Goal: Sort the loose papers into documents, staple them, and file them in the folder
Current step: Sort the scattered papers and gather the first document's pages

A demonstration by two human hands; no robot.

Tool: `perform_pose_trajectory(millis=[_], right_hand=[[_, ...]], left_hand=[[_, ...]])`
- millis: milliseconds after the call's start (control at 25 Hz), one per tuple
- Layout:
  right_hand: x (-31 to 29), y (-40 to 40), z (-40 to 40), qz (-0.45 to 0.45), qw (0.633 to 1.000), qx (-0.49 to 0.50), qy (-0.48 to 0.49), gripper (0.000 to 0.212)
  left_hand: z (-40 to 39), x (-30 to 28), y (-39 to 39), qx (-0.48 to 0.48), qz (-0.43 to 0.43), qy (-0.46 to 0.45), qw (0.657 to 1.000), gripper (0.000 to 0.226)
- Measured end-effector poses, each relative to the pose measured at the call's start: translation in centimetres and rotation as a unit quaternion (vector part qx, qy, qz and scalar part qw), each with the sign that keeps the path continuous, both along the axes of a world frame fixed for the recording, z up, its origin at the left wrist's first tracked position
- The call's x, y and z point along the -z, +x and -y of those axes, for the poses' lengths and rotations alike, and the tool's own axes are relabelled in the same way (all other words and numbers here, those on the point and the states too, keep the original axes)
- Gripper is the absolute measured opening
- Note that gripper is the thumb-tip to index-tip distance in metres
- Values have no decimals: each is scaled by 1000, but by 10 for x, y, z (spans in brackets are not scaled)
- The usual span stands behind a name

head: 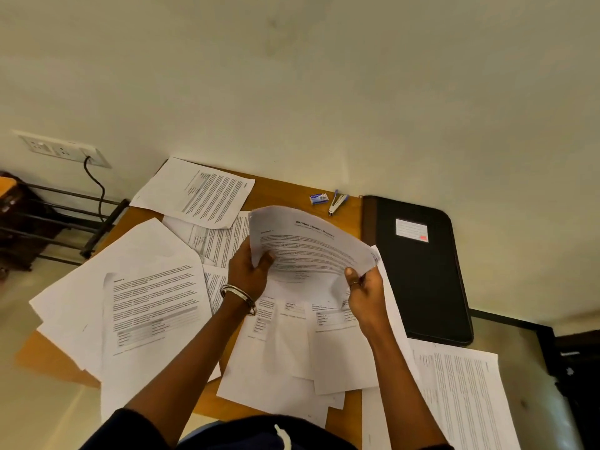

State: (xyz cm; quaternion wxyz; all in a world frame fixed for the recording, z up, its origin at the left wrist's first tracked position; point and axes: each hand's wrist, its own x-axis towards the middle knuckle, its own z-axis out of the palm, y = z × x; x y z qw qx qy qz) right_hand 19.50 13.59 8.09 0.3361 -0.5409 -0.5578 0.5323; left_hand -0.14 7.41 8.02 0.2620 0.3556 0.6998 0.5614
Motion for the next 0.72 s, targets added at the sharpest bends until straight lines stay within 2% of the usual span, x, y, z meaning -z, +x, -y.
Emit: perform_pose_trajectory(millis=[80,200,320,480,720], right_hand=[[1,-3,1,21,1000,5,3,49],[-6,-1,-1,6,999,20,28,53],[-10,4,-1,-2,998,11,57,39],[-5,2,5,39,997,-8,62,35],[-6,-1,4,42,996,-2,74,38]], left_hand=[[-1,0,7,-15,-6,4,1000,31],[-3,-9,13,-32,-14,42,999,37],[-2,-10,19,-43,7,39,998,49],[2,-4,24,-62,-20,-7,998,38],[-5,-7,22,-73,-83,-17,994,29]])
